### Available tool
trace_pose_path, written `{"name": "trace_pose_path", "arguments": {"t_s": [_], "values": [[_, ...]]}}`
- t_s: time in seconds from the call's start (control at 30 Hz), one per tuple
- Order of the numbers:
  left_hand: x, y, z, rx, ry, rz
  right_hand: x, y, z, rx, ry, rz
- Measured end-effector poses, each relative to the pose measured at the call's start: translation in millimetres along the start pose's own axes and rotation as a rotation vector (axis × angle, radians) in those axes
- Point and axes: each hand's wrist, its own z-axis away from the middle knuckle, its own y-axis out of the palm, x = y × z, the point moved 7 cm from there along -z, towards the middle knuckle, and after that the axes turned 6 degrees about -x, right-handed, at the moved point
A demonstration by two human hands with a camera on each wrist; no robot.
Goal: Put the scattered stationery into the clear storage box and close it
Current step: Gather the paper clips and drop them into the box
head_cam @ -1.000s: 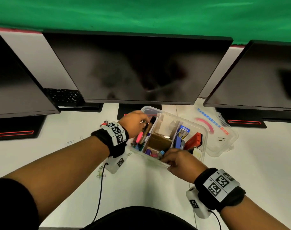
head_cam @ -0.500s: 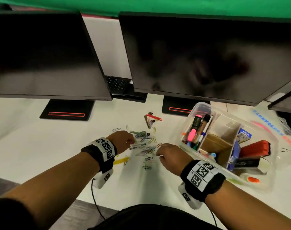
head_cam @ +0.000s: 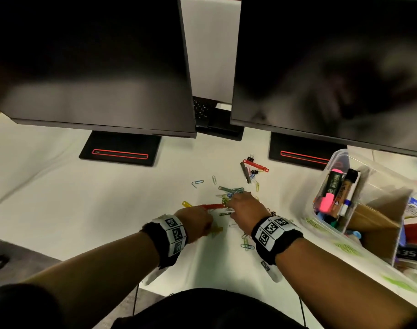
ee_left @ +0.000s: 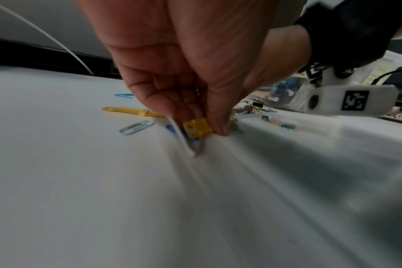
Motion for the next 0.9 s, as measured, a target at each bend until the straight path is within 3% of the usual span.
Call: {"name": "trace_pose_path", "arguments": {"t_s": [0.13,0.23,0.47,0.6,0.77,0.9], "values": [[2,-4,-5,-0.05,0.02,0.026,-4,-1,-6,-0.033,0.055,-0.022],[8,-14,-5,-0.147,0.014,0.136,-13,-12,-6,-0.127,0.112,-0.169],[35,-40,-9,-0.317,-0.06,0.376,-52,-22,6,-0.253,0.443,-0.725],[45,-41,-10,-0.359,-0.112,0.357,-54,-14,14,-0.24,0.62,-1.248],[34,-25,-22,-0.198,-0.092,0.18,-55,-11,17,-0.258,0.725,-1.185],[27,-26,-31,-0.209,-0.105,0.126,-55,-6,19,-0.267,0.806,-1.27]]}}
